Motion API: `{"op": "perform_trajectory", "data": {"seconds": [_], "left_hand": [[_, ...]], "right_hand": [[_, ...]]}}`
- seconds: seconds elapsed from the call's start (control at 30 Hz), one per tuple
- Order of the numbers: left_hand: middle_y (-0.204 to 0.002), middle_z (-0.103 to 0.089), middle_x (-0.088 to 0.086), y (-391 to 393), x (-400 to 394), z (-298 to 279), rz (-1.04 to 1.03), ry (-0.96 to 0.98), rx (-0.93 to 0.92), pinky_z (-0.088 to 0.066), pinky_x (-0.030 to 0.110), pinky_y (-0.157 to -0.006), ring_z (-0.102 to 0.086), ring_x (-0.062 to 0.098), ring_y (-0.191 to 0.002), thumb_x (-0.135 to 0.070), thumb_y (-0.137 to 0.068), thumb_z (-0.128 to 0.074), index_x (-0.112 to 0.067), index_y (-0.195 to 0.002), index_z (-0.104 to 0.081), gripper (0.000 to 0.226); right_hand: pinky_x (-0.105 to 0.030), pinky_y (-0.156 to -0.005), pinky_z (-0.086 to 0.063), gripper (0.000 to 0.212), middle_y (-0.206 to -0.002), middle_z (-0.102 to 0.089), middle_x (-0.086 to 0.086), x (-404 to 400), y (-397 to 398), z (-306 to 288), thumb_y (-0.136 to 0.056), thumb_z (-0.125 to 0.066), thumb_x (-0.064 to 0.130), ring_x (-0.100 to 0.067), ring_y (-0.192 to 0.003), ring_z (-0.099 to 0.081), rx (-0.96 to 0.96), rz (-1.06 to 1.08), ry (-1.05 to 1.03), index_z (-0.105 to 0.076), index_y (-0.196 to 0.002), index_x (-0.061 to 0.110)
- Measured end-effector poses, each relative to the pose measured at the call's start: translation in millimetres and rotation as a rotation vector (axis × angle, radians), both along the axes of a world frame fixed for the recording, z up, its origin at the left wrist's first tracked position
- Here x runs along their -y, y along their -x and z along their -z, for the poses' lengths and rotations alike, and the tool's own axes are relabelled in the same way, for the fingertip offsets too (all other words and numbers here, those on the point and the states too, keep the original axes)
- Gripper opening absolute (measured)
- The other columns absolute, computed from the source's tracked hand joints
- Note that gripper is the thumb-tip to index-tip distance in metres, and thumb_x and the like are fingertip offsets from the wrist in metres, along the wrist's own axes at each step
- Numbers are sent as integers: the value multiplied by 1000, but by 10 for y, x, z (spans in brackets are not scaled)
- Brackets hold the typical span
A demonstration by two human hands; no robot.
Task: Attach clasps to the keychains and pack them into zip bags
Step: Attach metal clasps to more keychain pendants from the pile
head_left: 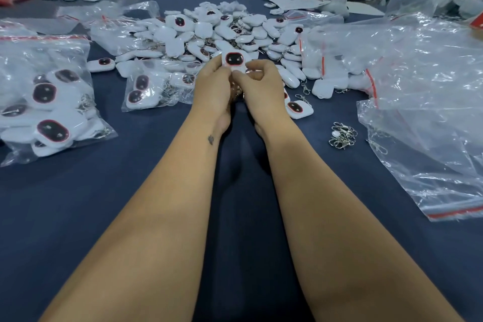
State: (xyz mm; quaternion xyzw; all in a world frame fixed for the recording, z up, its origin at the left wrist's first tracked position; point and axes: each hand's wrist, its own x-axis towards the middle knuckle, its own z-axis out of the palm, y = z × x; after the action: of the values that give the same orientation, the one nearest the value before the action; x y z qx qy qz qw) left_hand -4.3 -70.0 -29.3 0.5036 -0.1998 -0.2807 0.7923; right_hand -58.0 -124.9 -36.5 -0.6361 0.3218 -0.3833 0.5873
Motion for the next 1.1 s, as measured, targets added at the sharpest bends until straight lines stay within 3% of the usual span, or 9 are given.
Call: {"op": "perform_trajectory", "data": {"seconds": [0.07, 0.2, 0.33, 0.47, 0.57, 0.63, 0.77, 0.93, 1.1], "left_hand": [[-75, -64, 3, -16, -5, -18, 32, 34, -73, -48, 19, -57, -60, 10, -61, 7, -93, -40, -7, -97, -64, 28], [-88, -60, 9, -33, -33, -33, 94, 69, -217, -49, 26, -68, -58, 16, -69, -4, -94, -43, -6, -97, -58, 16], [-97, -64, 8, 44, 22, -14, 75, 7, -90, -51, 27, -71, -62, 18, -82, -11, -102, -40, -13, -105, -58, 19], [-119, -65, 10, 110, 99, 24, 41, -102, 69, -52, 35, -98, -64, 22, -110, -8, -102, -39, -16, -119, -57, 26], [-122, -65, 9, 134, 123, 37, 12, -127, 118, -48, 40, -104, -63, 21, -114, -8, -100, -41, -15, -126, -56, 31], [-116, -67, 7, 132, 130, 36, 16, -106, 90, -51, 37, -100, -65, 21, -107, -9, -98, -43, -17, -121, -58, 29], [-82, -62, 1, 79, 107, 18, 49, -28, -37, -45, 28, -69, -58, 16, -77, -1, -91, -41, -18, -97, -60, 26], [-61, -63, -2, 60, 73, 19, 82, 57, -212, -46, 25, -61, -59, 12, -60, -3, -91, -39, -16, -85, -61, 26], [-64, -58, -3, 27, 101, 32, 53, 9, -136, -42, 21, -51, -53, 10, -56, 4, -88, -35, -16, -87, -60, 32]], "right_hand": [[-31, -70, -51, 17, -86, -64, -4, 3, -1, -4, -84, -67, 11, -17, -76, -62, 18, -39, -14, -56, -96, 17], [-25, -60, -42, 14, -66, -57, 3, 15, -5, -10, -80, -60, 5, -11, -62, -51, 34, -83, 7, -58, -72, 16], [-28, -65, -47, 8, -71, -64, -1, 21, -11, 5, -80, -60, 5, -12, -67, -58, 54, -89, -20, -65, -80, 12], [-35, -79, -54, 19, -89, -72, -7, 68, -13, 31, -86, -54, 1, -21, -84, -67, 55, -63, -57, -65, -98, 12], [-35, -79, -56, 17, -92, -73, -5, 73, -7, 43, -89, -55, 3, -21, -88, -70, 60, -43, -69, -62, -96, 16], [-28, -67, -55, 17, -84, -71, -2, 75, 6, 30, -88, -55, 2, -14, -76, -67, 59, -50, -67, -63, -96, 15], [-16, -52, -48, 25, -64, -68, 6, 59, 26, 4, -83, -54, -7, 0, -55, -61, 81, -83, -68, -62, -86, 16], [-21, -63, -49, 20, -74, -70, 3, 44, 23, -7, -88, -59, -1, -5, -65, -63, 62, -105, -42, -61, -89, 19], [-25, -59, -46, 19, -69, -64, -1, 39, 28, -50, -79, -54, -3, -12, -59, -55, 74, -97, -83, -62, -87, 13]]}}
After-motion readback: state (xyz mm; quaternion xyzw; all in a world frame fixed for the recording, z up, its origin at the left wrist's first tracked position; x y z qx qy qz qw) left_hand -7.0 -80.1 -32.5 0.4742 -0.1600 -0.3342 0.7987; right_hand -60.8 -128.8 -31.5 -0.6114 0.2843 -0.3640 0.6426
